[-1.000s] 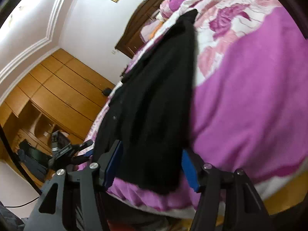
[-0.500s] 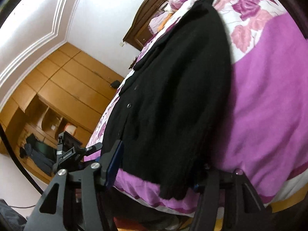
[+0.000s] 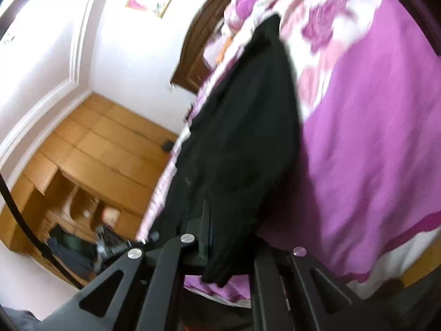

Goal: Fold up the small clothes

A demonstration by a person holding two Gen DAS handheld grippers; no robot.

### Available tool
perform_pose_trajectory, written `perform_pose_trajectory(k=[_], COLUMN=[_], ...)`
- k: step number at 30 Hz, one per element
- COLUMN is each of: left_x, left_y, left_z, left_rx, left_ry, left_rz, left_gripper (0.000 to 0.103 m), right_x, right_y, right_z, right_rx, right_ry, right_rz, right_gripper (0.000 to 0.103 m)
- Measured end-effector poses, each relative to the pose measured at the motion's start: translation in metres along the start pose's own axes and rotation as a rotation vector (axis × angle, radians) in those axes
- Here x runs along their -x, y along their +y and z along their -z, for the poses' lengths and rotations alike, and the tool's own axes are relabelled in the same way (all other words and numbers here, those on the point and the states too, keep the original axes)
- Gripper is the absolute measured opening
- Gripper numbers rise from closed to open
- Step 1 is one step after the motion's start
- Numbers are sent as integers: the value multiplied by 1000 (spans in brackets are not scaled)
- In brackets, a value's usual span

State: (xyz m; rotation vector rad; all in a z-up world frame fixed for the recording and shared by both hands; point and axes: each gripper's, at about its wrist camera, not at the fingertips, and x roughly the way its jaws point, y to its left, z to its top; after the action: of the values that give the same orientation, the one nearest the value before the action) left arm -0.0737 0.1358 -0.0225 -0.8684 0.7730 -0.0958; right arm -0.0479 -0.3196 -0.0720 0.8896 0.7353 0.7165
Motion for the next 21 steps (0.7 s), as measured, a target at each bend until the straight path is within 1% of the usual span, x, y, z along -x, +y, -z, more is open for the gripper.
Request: perform_pose_trajectory(k=[2, 5, 9, 11, 14, 17, 21], left_x=[12, 16, 20, 21, 21, 21, 10], left_y=[-4, -14, -26, -35, -52, -72, -103], left_z=[4, 7, -5, -17, -41, -70, -115], left_rx=[-20, -42, -57, -72, -89, -117, -157], left_ry=[-12, -14, -17, -19, -29, -54, -77], left_rz=[13, 21, 37, 41, 64, 88, 110], left_gripper=[0, 0, 0, 0, 0, 0, 0], right_x=[10, 14, 11, 15, 10, 2, -19], right_y=[8, 18, 37, 46, 64, 82, 100], right_z=[-3, -3, -13, -21, -44, -73, -124], right_rx=[9, 32, 53, 84, 115, 145, 187], right_ry=[-12, 7, 22, 25, 17, -6, -33], right_rz=[-7, 9, 13, 24, 19, 6, -3], right_gripper=[4, 4, 4, 4, 4, 5, 5])
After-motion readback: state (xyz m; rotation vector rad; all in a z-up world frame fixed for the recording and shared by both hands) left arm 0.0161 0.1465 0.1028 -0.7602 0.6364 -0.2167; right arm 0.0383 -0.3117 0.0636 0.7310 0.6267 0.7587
